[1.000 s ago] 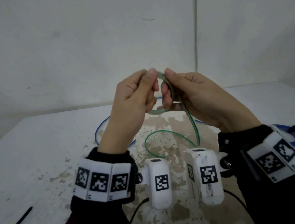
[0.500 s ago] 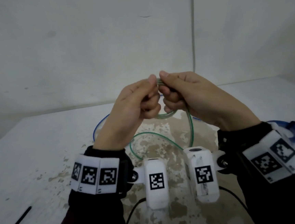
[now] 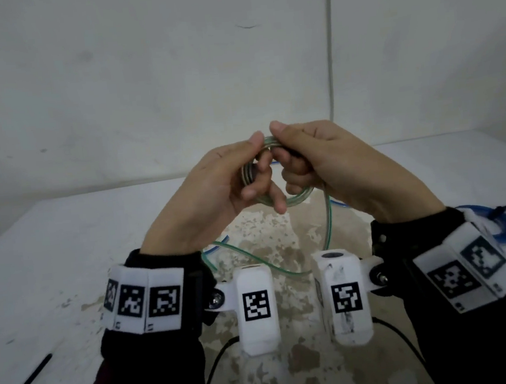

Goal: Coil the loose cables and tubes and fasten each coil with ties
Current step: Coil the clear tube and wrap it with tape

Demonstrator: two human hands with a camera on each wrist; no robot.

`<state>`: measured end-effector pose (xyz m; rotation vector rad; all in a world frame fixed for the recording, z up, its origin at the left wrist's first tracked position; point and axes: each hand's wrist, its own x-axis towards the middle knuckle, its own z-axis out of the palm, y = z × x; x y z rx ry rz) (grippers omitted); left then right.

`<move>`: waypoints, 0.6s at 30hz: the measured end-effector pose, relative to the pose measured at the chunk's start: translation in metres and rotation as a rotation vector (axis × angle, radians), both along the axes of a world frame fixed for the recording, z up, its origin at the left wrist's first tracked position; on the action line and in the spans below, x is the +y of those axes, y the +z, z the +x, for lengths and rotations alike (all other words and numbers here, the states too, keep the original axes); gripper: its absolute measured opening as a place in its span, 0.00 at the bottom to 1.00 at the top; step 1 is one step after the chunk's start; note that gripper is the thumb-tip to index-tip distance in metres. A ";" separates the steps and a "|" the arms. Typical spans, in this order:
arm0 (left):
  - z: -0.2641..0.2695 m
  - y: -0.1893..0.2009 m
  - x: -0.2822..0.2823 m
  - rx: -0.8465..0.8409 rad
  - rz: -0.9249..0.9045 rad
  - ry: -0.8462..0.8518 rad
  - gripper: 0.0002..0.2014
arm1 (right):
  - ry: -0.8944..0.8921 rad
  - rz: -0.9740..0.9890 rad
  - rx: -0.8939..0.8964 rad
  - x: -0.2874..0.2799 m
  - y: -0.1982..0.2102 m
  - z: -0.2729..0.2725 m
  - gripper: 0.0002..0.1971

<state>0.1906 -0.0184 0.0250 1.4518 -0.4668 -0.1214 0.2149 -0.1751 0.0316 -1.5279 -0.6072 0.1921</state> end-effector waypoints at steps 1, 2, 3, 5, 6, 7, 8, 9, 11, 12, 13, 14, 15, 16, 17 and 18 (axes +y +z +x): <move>0.001 -0.001 0.001 -0.024 0.013 0.015 0.19 | -0.004 -0.013 -0.014 0.001 0.000 -0.001 0.21; 0.001 -0.002 0.000 -0.051 -0.003 0.036 0.18 | -0.012 -0.009 -0.025 0.003 0.000 -0.002 0.21; 0.002 -0.003 0.000 -0.073 -0.040 0.051 0.18 | -0.018 0.011 -0.027 0.004 0.001 -0.002 0.21; 0.002 -0.003 -0.001 -0.068 -0.095 0.042 0.17 | -0.014 0.041 -0.007 0.003 0.002 -0.002 0.21; 0.001 -0.002 0.000 -0.045 -0.078 0.022 0.17 | -0.009 0.027 0.002 0.002 0.003 -0.002 0.22; 0.000 -0.001 0.000 -0.018 -0.037 -0.001 0.16 | -0.005 -0.003 0.001 0.000 0.003 -0.002 0.22; -0.001 -0.001 0.000 0.002 0.010 -0.019 0.17 | -0.003 -0.036 -0.006 -0.001 0.003 -0.003 0.22; -0.002 -0.001 0.000 0.007 0.044 -0.021 0.17 | -0.004 -0.062 -0.016 -0.002 0.002 -0.004 0.22; -0.002 -0.001 -0.003 -0.027 0.024 0.030 0.19 | -0.022 -0.058 -0.035 0.001 0.002 -0.005 0.22; -0.001 -0.002 -0.004 -0.048 -0.027 0.059 0.19 | -0.031 -0.033 -0.040 0.002 0.003 -0.005 0.22; 0.000 -0.002 -0.004 -0.059 -0.093 0.071 0.18 | -0.037 -0.004 -0.038 0.003 0.003 -0.005 0.21; 0.000 -0.002 -0.004 -0.052 -0.150 0.064 0.18 | -0.037 0.022 -0.030 0.003 0.004 -0.004 0.21; 0.001 -0.002 -0.002 -0.029 -0.174 0.041 0.18 | -0.031 0.034 -0.021 0.002 0.004 -0.003 0.21; 0.001 -0.001 -0.001 0.004 -0.154 0.009 0.18 | -0.025 0.028 -0.016 0.001 0.003 -0.003 0.21; 0.000 -0.001 -0.001 0.033 -0.096 -0.012 0.19 | -0.019 0.006 -0.019 0.000 0.003 -0.003 0.21; -0.001 0.000 -0.001 0.043 -0.032 -0.008 0.19 | -0.014 -0.020 -0.026 0.000 0.001 -0.003 0.21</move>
